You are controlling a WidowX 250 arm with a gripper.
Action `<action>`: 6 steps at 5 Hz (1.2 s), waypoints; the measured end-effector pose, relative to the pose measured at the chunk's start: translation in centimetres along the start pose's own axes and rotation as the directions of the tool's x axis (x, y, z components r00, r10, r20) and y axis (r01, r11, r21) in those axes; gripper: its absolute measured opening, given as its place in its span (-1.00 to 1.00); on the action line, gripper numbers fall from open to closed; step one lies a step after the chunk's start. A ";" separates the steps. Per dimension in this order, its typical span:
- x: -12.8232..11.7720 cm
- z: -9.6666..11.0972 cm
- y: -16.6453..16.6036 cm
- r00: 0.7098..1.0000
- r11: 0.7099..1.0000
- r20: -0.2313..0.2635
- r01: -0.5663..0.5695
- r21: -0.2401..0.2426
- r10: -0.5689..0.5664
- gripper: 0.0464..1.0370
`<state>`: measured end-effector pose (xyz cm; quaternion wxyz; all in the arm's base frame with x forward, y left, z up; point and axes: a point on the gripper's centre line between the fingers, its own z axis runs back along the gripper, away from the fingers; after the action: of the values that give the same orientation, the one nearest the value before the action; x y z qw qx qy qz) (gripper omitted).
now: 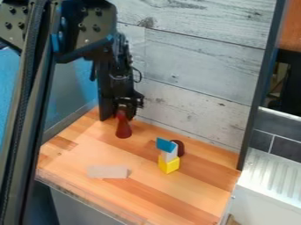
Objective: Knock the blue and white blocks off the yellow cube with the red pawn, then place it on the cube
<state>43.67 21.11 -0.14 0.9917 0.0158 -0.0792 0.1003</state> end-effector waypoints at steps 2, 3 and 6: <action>-0.6 7.1 -6.6 0.990 0.988 0.072 0.129 -0.082 -0.124 0.10; -1.7 10.6 -9.4 0.974 0.974 0.114 0.206 -0.089 -0.196 0.10; -7.0 15.6 -15.8 0.903 0.902 0.163 0.417 -0.114 -0.397 0.10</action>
<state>37.63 3.52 13.90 0.9814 -0.0339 -0.1486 -0.1166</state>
